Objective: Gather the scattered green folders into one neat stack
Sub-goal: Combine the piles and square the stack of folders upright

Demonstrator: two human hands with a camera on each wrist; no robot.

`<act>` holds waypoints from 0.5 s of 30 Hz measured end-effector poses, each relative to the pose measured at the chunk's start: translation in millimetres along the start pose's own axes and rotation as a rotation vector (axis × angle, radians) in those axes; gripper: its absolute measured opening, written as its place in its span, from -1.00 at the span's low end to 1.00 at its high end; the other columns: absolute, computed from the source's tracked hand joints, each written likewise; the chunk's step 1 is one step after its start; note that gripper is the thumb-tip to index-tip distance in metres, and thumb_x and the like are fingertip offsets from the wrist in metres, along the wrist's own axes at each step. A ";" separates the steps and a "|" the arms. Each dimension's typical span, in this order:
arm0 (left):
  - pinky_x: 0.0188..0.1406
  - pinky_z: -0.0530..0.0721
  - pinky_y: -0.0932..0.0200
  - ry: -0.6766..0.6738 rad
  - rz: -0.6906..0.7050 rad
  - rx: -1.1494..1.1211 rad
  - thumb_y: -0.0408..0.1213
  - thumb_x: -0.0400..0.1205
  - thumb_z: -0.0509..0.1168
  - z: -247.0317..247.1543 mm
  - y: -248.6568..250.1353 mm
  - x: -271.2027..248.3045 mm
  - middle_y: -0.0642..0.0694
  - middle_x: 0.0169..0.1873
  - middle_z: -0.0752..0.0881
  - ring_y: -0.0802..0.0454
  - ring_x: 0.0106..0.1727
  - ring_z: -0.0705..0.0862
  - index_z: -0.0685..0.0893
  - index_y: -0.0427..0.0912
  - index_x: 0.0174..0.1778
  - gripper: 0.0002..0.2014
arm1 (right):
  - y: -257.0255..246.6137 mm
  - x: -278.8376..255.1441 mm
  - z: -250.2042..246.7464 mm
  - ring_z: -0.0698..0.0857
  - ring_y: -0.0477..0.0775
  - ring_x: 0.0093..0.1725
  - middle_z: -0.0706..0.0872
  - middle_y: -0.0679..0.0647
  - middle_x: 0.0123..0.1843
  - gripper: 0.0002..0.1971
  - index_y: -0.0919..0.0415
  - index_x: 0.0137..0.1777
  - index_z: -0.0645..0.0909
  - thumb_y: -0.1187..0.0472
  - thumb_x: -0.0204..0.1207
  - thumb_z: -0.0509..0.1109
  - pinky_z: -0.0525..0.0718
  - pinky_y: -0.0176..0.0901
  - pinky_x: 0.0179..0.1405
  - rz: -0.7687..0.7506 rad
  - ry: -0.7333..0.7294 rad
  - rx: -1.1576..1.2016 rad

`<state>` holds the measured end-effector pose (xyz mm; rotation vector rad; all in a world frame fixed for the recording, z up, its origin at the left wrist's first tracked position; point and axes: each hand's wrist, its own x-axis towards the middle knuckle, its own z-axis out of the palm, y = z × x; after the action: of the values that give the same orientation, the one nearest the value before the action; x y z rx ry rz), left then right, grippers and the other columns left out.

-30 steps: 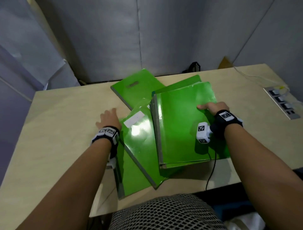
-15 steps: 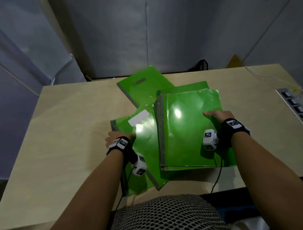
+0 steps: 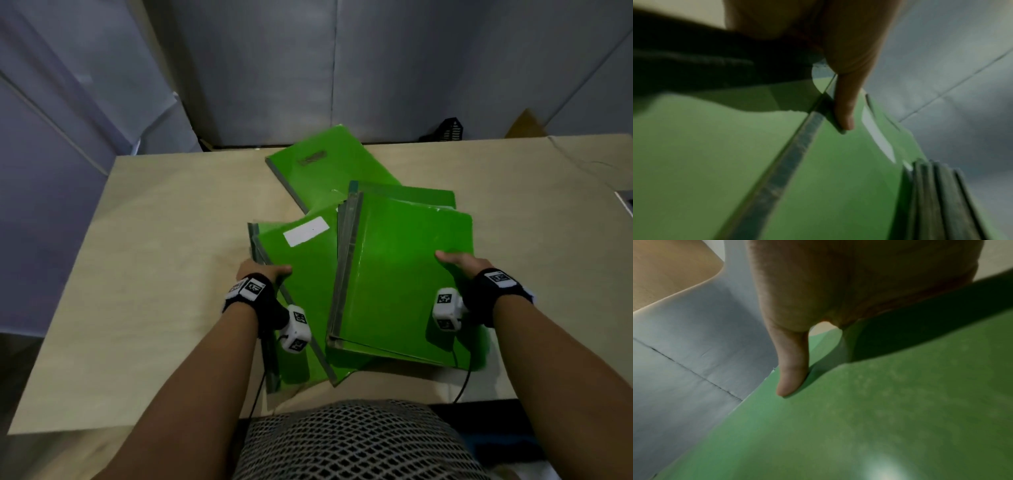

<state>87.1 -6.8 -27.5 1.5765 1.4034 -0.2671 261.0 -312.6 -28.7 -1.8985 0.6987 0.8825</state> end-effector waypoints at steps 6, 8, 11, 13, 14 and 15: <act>-0.01 0.59 0.08 0.168 0.405 0.261 -0.35 0.53 0.40 -10.5 55.3 -24.4 -0.29 0.18 0.74 -0.26 0.17 0.71 0.65 -0.22 0.20 -0.69 | -4.8 -0.4 -0.3 0.58 0.49 0.29 0.50 0.37 0.48 0.05 0.23 0.57 0.32 -0.30 0.16 0.59 0.50 0.47 0.29 -0.032 0.016 -0.166; 0.02 0.59 0.02 0.262 0.520 0.415 -0.34 0.58 0.30 -21.2 83.6 -43.7 -0.31 0.19 0.71 -0.31 0.20 0.69 0.62 -0.21 0.21 -0.73 | -4.4 -2.3 -0.8 0.56 0.48 0.32 0.48 0.33 0.51 0.06 0.19 0.57 0.34 -0.37 0.15 0.55 0.51 0.43 0.31 -0.058 0.011 -0.233; 0.12 0.60 -0.08 0.386 0.684 0.559 -0.35 0.62 0.20 -39.4 125.6 -75.9 -0.33 0.21 0.68 -0.35 0.23 0.66 0.59 -0.21 0.25 -0.72 | -3.1 -6.9 -2.0 0.60 0.47 0.26 0.53 0.36 0.47 0.02 0.28 0.53 0.40 -0.36 0.18 0.54 0.54 0.38 0.29 -0.089 0.039 -0.287; 0.13 0.60 -0.08 0.389 0.764 0.607 -0.35 0.63 0.22 -48.3 148.5 -94.2 -0.32 0.20 0.68 -0.34 0.22 0.65 0.58 -0.24 0.27 -0.72 | -2.2 -9.6 -1.5 0.58 0.48 0.30 0.52 0.37 0.48 0.00 0.31 0.53 0.39 -0.32 0.21 0.55 0.53 0.33 0.31 -0.105 0.044 -0.298; 0.14 0.61 -0.08 0.368 0.792 0.605 -0.36 0.63 0.23 -52.2 158.7 -100.8 -0.31 0.20 0.67 -0.32 0.22 0.65 0.57 -0.25 0.29 -0.70 | -1.6 -10.9 -1.3 0.57 0.48 0.32 0.51 0.37 0.49 -0.01 0.31 0.53 0.39 -0.31 0.23 0.55 0.52 0.32 0.32 -0.108 0.039 -0.296; 0.17 0.63 -0.07 0.338 0.811 0.578 -0.35 0.63 0.25 -56.8 168.1 -105.9 -0.29 0.21 0.67 -0.30 0.22 0.66 0.56 -0.25 0.32 -0.68 | -1.3 -11.3 -0.9 0.56 0.48 0.33 0.51 0.36 0.49 -0.02 0.31 0.53 0.40 -0.31 0.23 0.55 0.52 0.32 0.32 -0.112 0.038 -0.292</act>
<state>173.9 -8.7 160.1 2.6271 0.8315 0.1086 255.6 -311.6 -18.6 -2.1949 0.5010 0.9180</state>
